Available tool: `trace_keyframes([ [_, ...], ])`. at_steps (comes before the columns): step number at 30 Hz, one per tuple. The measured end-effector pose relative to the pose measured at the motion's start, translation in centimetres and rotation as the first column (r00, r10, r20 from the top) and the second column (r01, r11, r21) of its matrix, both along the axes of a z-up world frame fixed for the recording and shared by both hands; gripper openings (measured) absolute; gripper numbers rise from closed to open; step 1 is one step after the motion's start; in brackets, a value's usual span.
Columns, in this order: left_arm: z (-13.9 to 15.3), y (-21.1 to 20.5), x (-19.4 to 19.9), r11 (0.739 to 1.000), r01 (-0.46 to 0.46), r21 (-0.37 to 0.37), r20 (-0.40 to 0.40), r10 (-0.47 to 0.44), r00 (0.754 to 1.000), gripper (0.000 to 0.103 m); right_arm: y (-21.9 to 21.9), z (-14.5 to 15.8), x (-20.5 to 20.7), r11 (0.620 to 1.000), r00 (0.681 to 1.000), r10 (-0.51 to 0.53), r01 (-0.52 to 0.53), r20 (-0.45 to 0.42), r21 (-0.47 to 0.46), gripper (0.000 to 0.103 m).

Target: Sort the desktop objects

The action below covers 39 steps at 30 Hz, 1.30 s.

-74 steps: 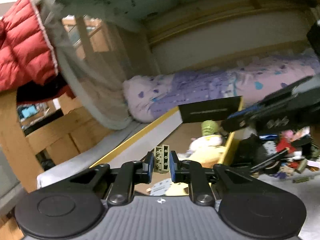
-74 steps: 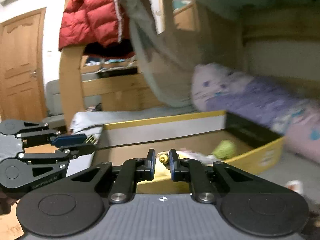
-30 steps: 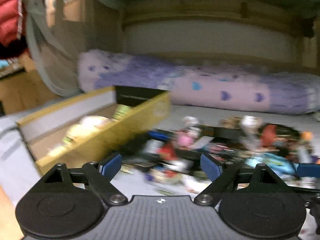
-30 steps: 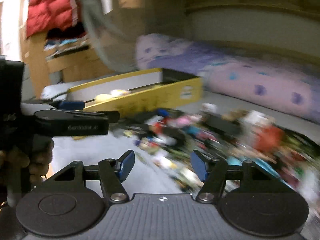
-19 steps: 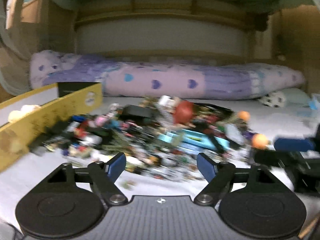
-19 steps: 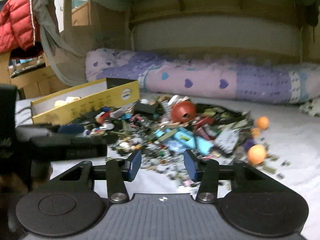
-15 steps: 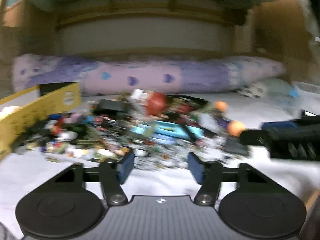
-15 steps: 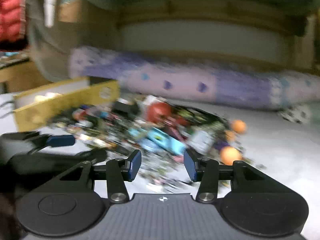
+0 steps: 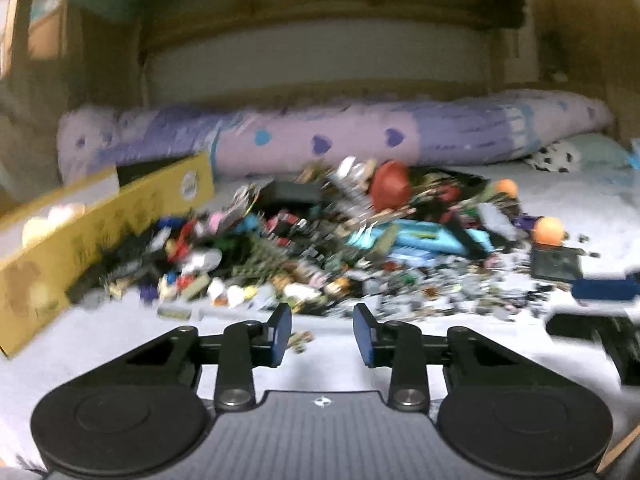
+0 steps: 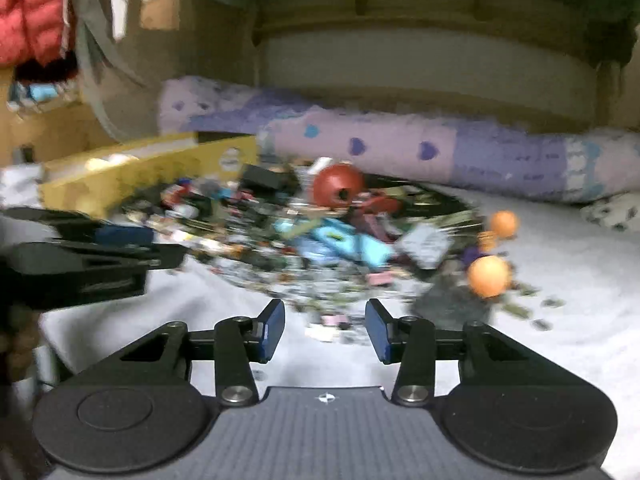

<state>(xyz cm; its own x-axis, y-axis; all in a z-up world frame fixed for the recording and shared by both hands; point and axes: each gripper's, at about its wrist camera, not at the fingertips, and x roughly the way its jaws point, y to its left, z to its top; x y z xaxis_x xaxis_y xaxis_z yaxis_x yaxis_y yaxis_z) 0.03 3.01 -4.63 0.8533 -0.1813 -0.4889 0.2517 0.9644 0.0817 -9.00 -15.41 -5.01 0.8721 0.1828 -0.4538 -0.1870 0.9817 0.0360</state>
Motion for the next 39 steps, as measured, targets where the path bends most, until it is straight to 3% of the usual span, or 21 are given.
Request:
trace_keyframes([
  [5,-1.7,0.4,1.9,0.999,-0.021,0.032,-0.064,0.023,0.998,0.034,1.6,-1.2,-0.2,0.994,0.995,0.1,-0.101,-0.03,-0.035,0.046],
  [10,-2.8,0.1,2.5,0.999,-0.013,0.048,-0.086,0.017,0.996,0.009,2.2,-2.0,0.2,0.992,0.991,0.101,-0.107,-0.088,-0.063,0.046],
  [15,-3.2,0.4,3.0,0.996,-0.065,0.063,-0.08,0.07,0.994,0.009,2.1,-2.4,-0.1,0.992,0.989,0.108,-0.115,-0.105,-0.058,0.046],
  [20,-3.2,-0.2,2.8,0.994,-0.054,0.094,-0.075,0.062,0.995,0.008,2.9,-2.6,-0.8,0.985,0.987,0.127,-0.137,-0.099,-0.108,0.043],
  [27,-2.9,-0.1,1.9,0.995,-0.047,0.085,-0.065,0.052,0.997,0.007,2.9,-2.6,-0.8,0.986,0.987,0.123,-0.134,-0.104,-0.103,0.038],
  [35,-1.1,0.5,0.1,0.997,-0.059,0.059,0.027,0.057,0.998,0.006,3.2,-2.7,-0.6,0.982,0.981,0.159,-0.169,-0.114,-0.089,0.019],
  [39,-0.3,0.0,-1.3,0.998,0.0,0.061,0.096,-0.006,0.995,0.007,3.3,-2.6,-0.7,0.98,0.978,0.173,-0.183,-0.115,-0.077,0.009],
])
